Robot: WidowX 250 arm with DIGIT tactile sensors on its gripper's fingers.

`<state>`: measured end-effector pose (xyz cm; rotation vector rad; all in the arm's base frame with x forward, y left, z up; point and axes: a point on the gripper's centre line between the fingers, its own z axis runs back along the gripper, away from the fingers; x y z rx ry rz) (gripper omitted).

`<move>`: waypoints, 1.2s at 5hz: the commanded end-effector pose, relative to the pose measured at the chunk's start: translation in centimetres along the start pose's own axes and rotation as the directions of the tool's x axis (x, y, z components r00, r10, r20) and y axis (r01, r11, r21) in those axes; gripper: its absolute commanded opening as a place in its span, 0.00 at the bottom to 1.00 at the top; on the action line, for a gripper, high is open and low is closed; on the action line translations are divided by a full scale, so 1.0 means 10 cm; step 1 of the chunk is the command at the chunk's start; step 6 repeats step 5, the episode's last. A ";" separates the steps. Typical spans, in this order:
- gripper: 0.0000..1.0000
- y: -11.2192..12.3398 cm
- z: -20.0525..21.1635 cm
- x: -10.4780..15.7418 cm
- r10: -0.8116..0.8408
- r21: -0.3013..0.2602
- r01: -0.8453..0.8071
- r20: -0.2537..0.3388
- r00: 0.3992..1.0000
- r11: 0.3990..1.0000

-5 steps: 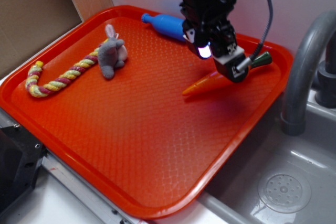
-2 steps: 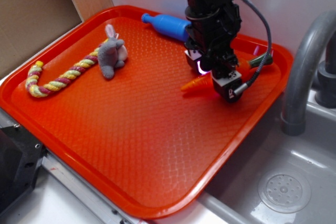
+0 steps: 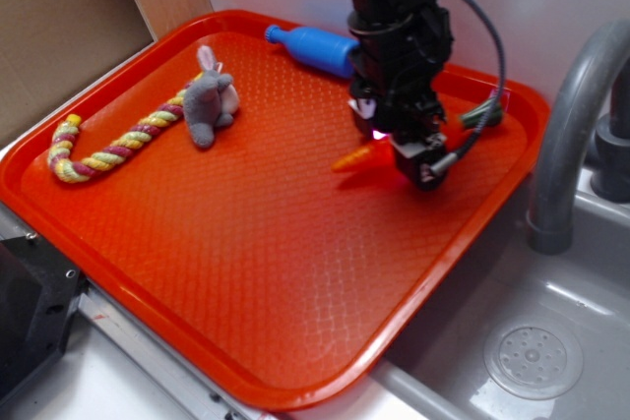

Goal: Grab the carrot.

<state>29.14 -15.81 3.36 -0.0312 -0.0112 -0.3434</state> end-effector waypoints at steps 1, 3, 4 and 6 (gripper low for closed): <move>0.00 0.47 1.02 -0.28 0.323 0.092 -0.326 0.053 0.945 0.941; 0.00 0.79 1.62 -0.98 0.517 0.066 -0.527 0.131 0.846 0.847; 0.00 0.84 1.79 -1.27 0.563 0.052 -0.578 0.172 0.808 0.814; 0.00 0.84 1.80 -1.33 0.522 0.001 -0.532 0.191 0.831 0.847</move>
